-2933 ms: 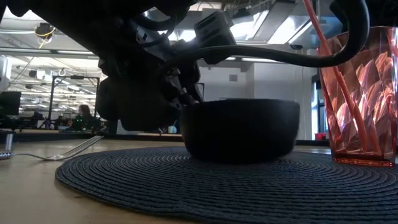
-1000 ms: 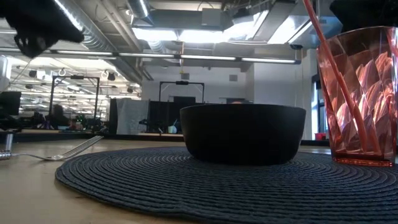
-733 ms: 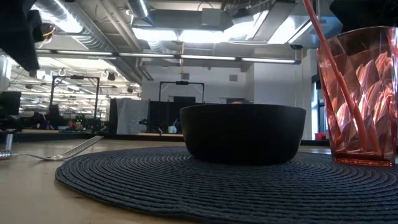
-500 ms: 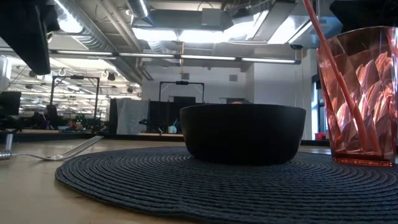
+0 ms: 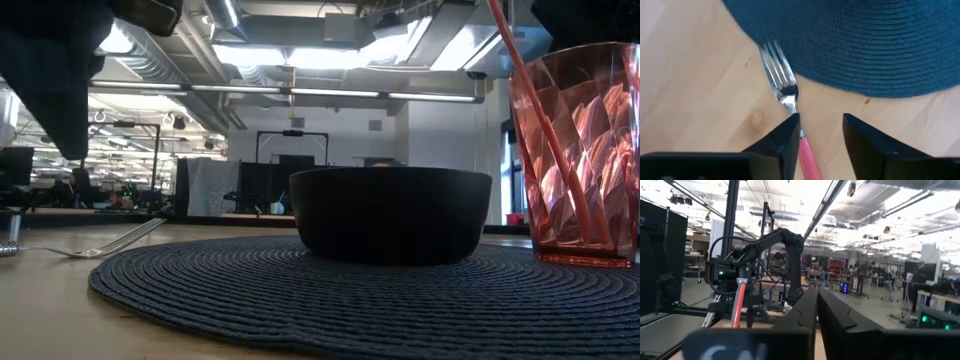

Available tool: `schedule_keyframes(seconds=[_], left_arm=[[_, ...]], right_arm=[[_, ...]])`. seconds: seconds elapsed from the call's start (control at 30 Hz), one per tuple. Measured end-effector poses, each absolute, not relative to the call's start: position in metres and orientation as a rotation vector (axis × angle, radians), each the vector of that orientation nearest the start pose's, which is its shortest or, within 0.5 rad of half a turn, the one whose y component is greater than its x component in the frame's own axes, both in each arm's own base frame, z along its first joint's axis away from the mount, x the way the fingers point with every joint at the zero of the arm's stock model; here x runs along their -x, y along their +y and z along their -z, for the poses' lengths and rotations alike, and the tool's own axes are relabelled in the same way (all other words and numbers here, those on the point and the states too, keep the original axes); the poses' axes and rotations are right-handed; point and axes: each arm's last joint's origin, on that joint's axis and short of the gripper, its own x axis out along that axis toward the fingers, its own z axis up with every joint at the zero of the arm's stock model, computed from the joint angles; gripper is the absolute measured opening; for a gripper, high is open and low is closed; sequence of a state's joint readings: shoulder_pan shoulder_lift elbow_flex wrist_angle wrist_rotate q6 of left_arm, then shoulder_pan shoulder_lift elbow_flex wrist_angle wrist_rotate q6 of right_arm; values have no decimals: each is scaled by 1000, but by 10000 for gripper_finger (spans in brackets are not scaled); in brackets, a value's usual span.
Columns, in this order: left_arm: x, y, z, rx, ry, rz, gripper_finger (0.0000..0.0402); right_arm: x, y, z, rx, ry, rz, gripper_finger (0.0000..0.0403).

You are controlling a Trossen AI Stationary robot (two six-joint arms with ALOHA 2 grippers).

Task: Pick & Place Utensil
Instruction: Put the pink fork into the black bowl on the mat

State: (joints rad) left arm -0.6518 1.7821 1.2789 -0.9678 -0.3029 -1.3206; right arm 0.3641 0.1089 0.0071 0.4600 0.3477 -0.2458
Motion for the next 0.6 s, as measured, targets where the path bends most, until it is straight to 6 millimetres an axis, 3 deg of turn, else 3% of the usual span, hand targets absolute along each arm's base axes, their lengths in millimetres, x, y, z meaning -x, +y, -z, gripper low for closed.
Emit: schedule_keyframes(seconds=[0.33,0.6], left_arm=[[-263,-196,-201,560,1236,-612,223],[-257,-194,-188,499,1265,-603,225]], right_arm=[[-93,25,-202,139,-356,32,16],[-93,25,-203,132,-361,33,16]])
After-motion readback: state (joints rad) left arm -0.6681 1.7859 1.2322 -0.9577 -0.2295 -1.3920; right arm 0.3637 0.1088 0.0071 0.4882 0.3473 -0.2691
